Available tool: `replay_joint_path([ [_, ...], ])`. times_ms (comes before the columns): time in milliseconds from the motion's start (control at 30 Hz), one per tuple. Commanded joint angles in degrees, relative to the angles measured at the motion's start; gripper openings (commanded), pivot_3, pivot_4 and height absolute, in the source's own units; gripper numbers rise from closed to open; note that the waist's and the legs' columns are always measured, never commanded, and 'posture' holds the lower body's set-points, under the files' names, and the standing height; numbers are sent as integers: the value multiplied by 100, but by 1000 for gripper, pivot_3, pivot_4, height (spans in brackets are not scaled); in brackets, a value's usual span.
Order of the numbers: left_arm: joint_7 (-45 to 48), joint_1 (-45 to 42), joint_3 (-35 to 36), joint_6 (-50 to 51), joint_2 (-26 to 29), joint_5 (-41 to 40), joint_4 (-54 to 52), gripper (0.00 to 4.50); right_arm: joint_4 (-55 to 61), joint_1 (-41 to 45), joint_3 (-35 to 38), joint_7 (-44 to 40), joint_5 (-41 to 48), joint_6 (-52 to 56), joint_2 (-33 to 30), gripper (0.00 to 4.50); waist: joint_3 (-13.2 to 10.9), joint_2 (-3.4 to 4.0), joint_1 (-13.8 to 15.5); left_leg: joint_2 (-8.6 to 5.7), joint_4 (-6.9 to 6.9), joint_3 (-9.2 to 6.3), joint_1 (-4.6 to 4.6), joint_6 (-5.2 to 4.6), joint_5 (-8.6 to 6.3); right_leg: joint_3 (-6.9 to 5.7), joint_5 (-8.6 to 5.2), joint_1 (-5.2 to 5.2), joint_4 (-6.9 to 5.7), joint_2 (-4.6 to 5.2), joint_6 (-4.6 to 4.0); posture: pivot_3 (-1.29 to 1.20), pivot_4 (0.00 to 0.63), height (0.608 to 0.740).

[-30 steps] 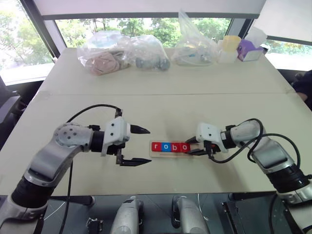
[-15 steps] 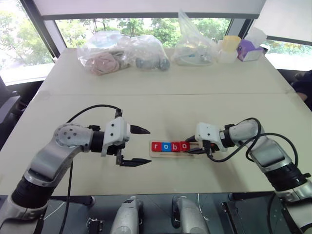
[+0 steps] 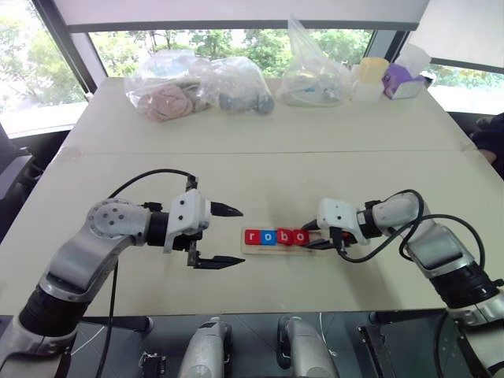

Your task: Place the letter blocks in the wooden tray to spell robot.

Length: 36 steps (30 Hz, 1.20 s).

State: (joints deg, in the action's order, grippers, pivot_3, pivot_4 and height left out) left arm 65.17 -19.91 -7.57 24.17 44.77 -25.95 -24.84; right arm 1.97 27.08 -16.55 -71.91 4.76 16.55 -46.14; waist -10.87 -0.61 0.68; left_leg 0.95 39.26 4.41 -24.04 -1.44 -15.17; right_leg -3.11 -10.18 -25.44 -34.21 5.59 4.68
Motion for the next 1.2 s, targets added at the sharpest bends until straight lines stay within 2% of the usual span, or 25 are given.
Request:
replay_joint_path([
  [33,4,-23,55,-117,-25,-5,-65,4500,51,86,107,-8,6,-24,-44,1119,0,0,-1,0,0,0,0,0,0,0,0,0,0,0,0,0,150,740],
  [600,-45,-36,64,-95,-66,16,-75,4500,10,179,33,-29,-45,31,11,1119,0,0,1,0,0,0,0,0,0,0,0,0,0,0,0,0,150,740],
  [633,-47,-38,64,-95,-66,16,-72,4500,8,186,31,-36,-49,35,8,2147,0,0,1,0,0,0,0,0,0,0,0,0,0,0,0,0,150,740],
  [1033,-55,-50,45,-109,-88,27,-54,4500,91,283,150,-137,30,202,5,2147,0,0,0,0,0,0,0,0,0,0,0,0,0,0,0,0,150,740],
  [1200,-50,-58,39,-107,-96,30,-45,4500,190,498,466,-114,326,572,-67,2147,0,0,4,0,0,-1,0,0,0,0,0,0,0,0,0,0,150,740],
])
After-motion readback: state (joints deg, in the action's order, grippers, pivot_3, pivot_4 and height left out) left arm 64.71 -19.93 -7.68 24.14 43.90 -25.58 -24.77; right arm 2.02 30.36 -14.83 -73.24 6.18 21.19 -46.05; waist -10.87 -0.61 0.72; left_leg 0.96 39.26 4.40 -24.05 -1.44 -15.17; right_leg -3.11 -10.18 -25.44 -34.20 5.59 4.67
